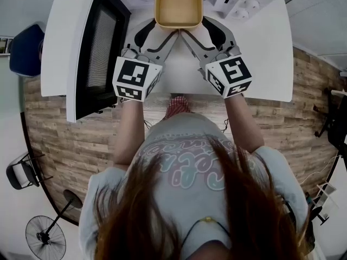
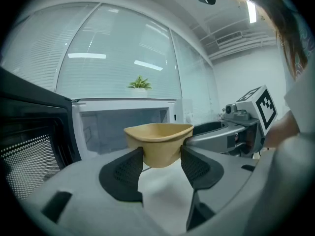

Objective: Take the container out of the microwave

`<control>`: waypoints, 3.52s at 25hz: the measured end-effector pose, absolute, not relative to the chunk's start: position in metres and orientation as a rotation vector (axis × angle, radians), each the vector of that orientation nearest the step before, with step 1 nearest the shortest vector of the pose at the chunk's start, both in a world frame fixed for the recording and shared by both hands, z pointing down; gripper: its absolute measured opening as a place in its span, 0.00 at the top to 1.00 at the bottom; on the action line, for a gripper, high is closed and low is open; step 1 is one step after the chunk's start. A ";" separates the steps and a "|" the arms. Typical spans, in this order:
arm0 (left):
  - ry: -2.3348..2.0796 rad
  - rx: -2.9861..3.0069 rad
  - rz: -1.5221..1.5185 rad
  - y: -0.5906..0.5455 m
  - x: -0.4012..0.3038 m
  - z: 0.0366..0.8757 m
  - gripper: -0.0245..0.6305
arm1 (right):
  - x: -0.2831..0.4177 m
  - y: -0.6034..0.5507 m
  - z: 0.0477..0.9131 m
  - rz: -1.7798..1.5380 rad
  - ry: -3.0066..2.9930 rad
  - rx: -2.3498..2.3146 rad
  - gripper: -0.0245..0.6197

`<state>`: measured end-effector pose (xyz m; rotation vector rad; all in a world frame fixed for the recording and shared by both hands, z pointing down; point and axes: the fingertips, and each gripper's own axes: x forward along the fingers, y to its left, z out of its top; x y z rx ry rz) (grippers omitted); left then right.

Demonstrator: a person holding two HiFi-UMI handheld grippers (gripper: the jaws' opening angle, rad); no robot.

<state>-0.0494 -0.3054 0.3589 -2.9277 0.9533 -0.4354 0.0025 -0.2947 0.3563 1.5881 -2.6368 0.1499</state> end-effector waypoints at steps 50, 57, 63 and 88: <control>0.923 -2.860 -0.383 -0.149 -0.044 0.327 0.60 | 0.007 -0.138 0.324 0.029 -2.644 1.600 0.58; 0.930 -2.853 -0.388 -0.132 -0.044 0.327 0.60 | 0.007 -0.121 0.326 0.055 -2.665 1.599 0.58; 0.949 -2.852 -0.380 -0.118 -0.049 0.325 0.60 | 0.002 -0.108 0.323 0.050 -2.673 1.582 0.58; 0.855 -2.875 -0.348 -0.061 -0.105 0.311 0.60 | -0.055 -0.047 0.309 0.031 -2.614 1.670 0.58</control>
